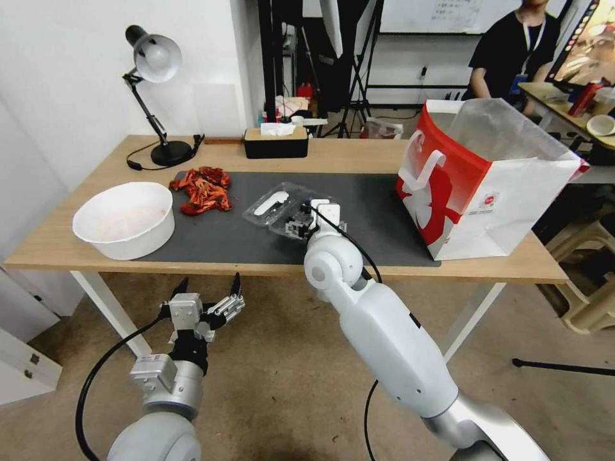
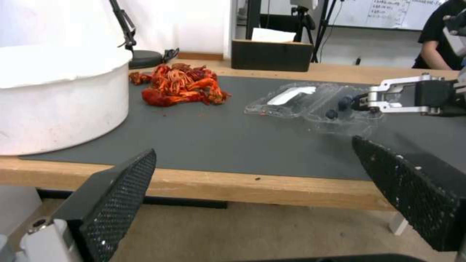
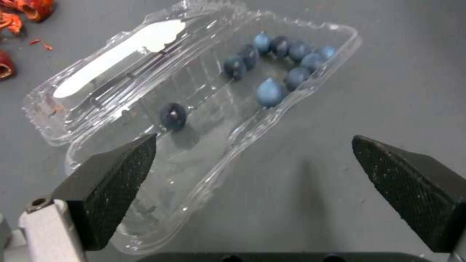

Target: Close the takeout container lid, then place the container into the takeout bag.

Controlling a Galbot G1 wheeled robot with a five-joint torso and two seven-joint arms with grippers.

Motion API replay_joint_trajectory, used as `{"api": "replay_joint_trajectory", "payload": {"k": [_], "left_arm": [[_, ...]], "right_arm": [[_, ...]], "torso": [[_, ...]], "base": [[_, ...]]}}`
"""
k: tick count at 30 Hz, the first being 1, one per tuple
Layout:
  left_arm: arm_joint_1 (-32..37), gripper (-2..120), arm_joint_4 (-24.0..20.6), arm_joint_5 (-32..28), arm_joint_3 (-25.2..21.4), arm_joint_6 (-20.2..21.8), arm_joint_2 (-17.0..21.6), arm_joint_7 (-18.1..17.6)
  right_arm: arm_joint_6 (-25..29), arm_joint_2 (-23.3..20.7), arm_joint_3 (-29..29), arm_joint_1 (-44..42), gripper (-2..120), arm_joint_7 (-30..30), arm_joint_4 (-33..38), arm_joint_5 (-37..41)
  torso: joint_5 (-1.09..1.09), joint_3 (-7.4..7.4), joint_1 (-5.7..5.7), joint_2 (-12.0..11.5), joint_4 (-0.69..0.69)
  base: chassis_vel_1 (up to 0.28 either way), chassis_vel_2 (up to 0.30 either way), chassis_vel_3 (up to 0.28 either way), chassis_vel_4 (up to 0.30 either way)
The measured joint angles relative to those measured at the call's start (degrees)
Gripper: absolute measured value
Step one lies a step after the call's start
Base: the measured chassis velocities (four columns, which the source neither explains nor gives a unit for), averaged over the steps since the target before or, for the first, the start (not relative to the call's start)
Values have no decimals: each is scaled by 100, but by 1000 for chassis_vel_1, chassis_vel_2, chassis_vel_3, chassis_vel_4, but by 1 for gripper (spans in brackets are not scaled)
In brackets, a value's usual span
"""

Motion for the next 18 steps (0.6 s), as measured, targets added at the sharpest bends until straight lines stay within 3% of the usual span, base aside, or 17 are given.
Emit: {"api": "replay_joint_trajectory", "payload": {"k": [18], "left_arm": [[10,100,-22,22,12,-84,-5,-22]], "right_arm": [[13,-179,-33,44,100,384,18,743]], "torso": [[1,0,-1,0,0]], "base": [[0,0,0,0]]}}
